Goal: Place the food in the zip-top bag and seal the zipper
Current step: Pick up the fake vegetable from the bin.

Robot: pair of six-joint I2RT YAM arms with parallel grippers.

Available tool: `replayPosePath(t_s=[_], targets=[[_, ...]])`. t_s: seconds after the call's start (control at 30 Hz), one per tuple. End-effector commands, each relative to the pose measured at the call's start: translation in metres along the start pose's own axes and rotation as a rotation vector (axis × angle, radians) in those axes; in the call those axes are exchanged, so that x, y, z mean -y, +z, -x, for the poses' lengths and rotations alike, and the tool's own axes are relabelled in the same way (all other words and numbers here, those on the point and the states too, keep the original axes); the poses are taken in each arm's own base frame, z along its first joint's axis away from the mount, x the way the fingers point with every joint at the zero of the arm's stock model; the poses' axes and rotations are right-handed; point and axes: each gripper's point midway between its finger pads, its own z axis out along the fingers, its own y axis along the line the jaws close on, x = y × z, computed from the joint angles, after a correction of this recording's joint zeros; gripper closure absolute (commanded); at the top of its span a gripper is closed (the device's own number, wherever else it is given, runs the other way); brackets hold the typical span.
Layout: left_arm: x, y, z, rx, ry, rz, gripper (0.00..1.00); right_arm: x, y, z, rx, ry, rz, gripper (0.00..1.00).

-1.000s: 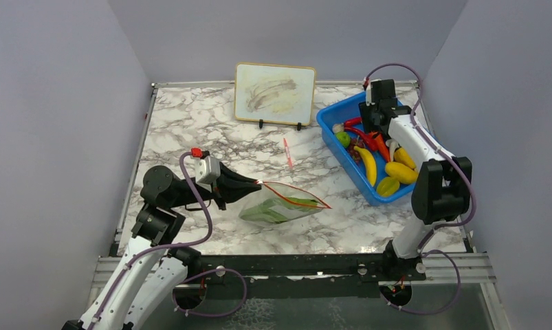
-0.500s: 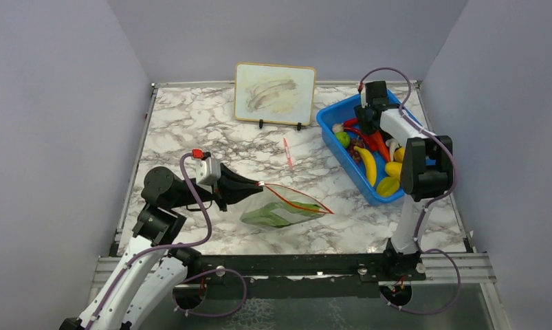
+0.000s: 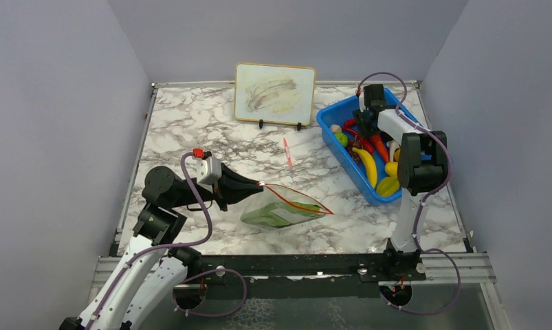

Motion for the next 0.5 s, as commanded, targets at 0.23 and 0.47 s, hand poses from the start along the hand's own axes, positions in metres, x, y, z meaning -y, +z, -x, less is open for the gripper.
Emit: replayPosePath(t_s=[0.23,0.47], targets=[[0.0,0.001,0.006,0.026,0.029,0.002,1.0,0.001,-0.005,0.003,-0.024,-0.007,0.03,0.62],[-0.011,0.001,0.007,0.036,0.032,0.065,1.0,0.024,-0.054,0.025,0.055,0.069,-0.021,0.75]])
